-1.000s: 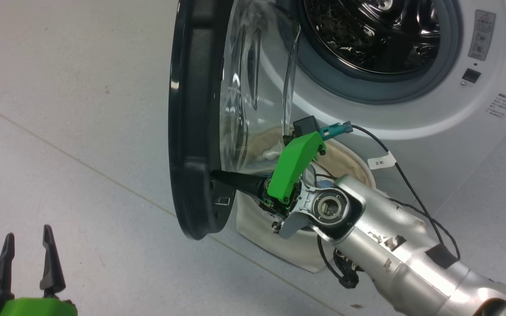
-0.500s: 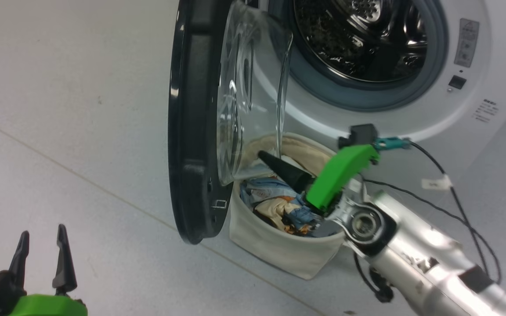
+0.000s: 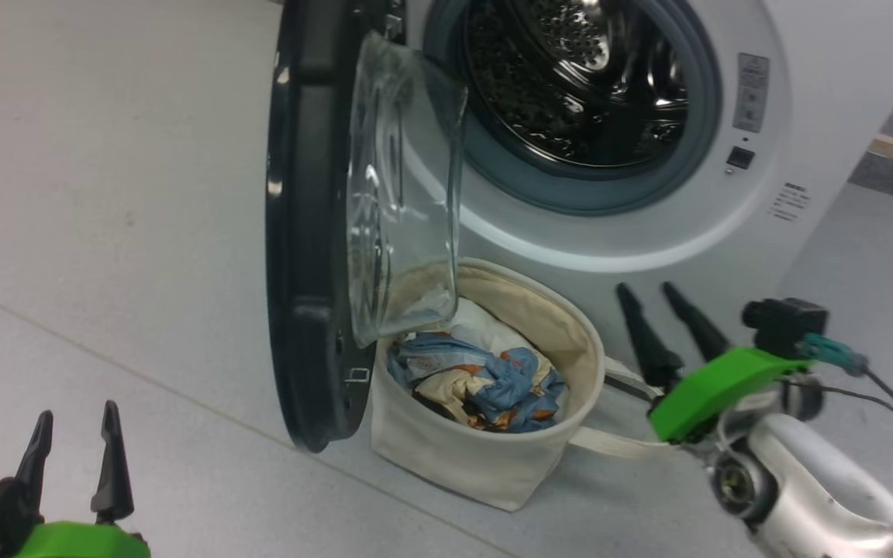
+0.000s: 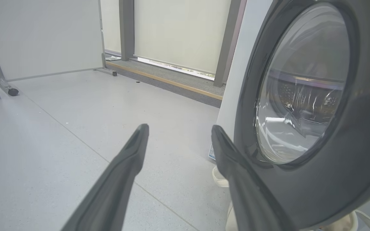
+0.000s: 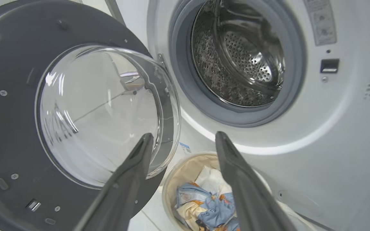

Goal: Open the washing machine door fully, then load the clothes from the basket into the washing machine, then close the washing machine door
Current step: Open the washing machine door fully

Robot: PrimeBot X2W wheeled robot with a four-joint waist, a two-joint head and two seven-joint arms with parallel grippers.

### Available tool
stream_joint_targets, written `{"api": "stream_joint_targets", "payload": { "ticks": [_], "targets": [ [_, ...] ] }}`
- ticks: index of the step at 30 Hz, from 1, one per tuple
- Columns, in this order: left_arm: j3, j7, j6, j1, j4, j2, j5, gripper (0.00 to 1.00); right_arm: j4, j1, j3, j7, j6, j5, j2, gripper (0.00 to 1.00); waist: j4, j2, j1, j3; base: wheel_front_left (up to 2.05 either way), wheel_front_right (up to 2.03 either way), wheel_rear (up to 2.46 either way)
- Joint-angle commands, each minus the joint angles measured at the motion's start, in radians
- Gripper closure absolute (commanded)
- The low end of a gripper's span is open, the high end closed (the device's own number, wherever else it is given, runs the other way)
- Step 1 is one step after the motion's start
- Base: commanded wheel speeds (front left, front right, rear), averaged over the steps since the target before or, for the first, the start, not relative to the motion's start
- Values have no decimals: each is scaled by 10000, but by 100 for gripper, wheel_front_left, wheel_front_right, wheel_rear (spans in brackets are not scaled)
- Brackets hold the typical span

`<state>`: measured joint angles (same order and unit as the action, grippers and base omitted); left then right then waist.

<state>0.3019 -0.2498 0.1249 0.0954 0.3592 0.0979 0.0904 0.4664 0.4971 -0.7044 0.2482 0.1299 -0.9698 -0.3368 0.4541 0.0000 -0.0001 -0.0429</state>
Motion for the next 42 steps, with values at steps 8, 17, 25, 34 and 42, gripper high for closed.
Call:
{"api": "stream_joint_targets", "payload": {
  "ticks": [8,17,25,34,42],
  "targets": [
    [317,-120,57,349,-502,191,88,0,-1735,-1978,2638,133,8,3585,559,0,-610,0,2,42,0,0,0],
    [273,-120,57,409,-490,138,100,0,-2108,-2847,3350,134,8,4752,1075,0,-774,0,2,52,0,0,0],
    [263,-120,57,384,-487,121,67,0,-2137,-2984,3453,135,8,4940,1179,0,-766,0,2,39,0,0,0],
    [225,-120,57,387,-459,150,79,0,-2005,-3004,3366,135,8,4832,1254,0,-788,0,2,17,0,0,0],
    [189,-120,57,420,-389,195,111,0,-1904,-2983,3346,135,8,4727,1278,0,-799,0,2,-2,0,0,0]
  ]
}}
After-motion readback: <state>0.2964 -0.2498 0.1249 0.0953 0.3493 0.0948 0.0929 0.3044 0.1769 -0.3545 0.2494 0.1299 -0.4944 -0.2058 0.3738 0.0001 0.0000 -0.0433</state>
